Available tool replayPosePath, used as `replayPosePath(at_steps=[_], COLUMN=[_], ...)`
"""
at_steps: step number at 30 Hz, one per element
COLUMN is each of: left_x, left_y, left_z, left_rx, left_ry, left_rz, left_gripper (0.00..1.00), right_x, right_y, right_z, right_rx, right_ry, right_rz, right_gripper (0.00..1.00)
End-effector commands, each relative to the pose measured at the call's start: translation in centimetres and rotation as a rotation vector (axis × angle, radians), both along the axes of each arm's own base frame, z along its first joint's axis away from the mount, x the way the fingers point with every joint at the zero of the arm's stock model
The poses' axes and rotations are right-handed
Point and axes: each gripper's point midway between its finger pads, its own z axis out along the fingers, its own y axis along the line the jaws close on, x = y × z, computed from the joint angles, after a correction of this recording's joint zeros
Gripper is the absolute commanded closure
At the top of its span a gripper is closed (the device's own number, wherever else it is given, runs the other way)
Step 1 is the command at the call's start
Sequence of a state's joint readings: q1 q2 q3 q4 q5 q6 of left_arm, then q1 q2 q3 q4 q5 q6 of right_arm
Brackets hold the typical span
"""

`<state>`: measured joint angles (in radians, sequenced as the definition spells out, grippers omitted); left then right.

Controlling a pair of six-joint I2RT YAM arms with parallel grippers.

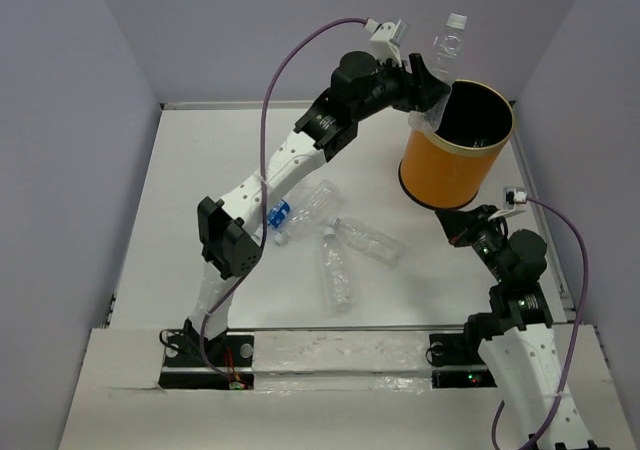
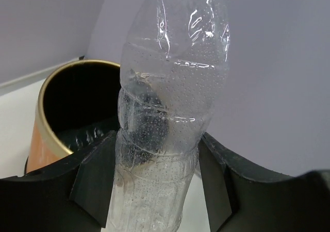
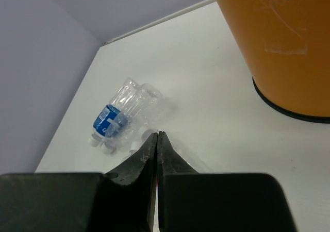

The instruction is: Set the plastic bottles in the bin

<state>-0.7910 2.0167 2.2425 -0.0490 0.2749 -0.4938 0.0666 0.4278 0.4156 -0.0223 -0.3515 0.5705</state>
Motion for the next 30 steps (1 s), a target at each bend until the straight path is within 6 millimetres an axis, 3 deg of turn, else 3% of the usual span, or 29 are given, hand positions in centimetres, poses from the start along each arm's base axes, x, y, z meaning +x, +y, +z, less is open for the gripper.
replayPosePath(at_steps=[1, 4, 11, 14, 15, 16, 18, 19, 22, 23, 24, 25, 27, 28, 30], left_x=[0.1, 0.9, 3.2, 3.8, 3.9, 4.2, 4.2, 4.1, 3.4, 2.7, 2.5, 1.5, 1.4, 0.6, -0.2], left_y=[-1.0, -1.7, -6.2, -7.4, -7.5, -7.7, -7.8, -7.8, -7.4, -6.6, -6.4, -4.6, -3.3, -1.4, 0.7], left_z=[7.0, 7.8, 4.7, 3.3, 3.1, 2.5, 2.2, 2.0, 2.7, 4.4, 4.4, 7.4, 6.8, 7.2, 6.1], left_rx=[-0.244, -0.332, -0.391, -0.396, -0.398, -0.388, -0.373, -0.355, -0.323, -0.314, -0.271, -0.266, -0.19, -0.162, -0.109], left_ry=[-0.135, -0.179, -0.232, -0.238, -0.243, -0.242, -0.256, -0.27, -0.294, -0.335, -0.334, -0.387, -0.358, -0.34, -0.291], left_rz=[-0.016, -0.002, 0.057, 0.07, 0.074, 0.077, 0.075, 0.075, 0.058, 0.061, 0.057, 0.081, 0.102, 0.13, 0.16], left_gripper=[0.62, 0.62, 0.61, 0.46, 0.37, 0.2, 0.04, 0.01, 0.01, 0.01, 0.01, 0.01, 0.01, 0.01, 0.01], right_x=[-1.8, -2.4, -2.8, -2.8, -2.8, -2.8, -2.7, -2.6, -2.2, -2.2, -1.8, -1.8, -1.4, -1.3, -0.9], right_y=[0.9, 0.9, 1.6, 1.9, 2.0, 2.1, 2.1, 2.1, 2.4, 2.6, 2.7, 3.0, 3.3, 3.4, 3.7], right_z=[-1.8, -1.9, -2.0, -1.8, -1.8, -1.6, -1.3, -1.2, -0.2, 0.2, 0.7, 0.9, 0.5, 0.8, 0.3], right_rx=[0.013, 0.008, 0.005, 0.01, 0.013, 0.013, 0.011, 0.008, -0.006, -0.013, -0.026, -0.031, -0.046, -0.049, -0.045], right_ry=[0.036, 0.03, 0.022, 0.01, 0.01, 0.006, -0.005, -0.008, -0.027, -0.041, -0.052, -0.054, -0.037, -0.047, -0.029], right_rz=[0.06, 0.068, 0.114, 0.134, 0.138, 0.147, 0.151, 0.151, 0.176, 0.191, 0.199, 0.224, 0.246, 0.254, 0.266], right_gripper=[0.96, 0.96, 0.97, 0.97, 0.97, 0.97, 0.97, 0.97, 0.94, 0.93, 0.9, 0.88, 0.83, 0.82, 0.77])
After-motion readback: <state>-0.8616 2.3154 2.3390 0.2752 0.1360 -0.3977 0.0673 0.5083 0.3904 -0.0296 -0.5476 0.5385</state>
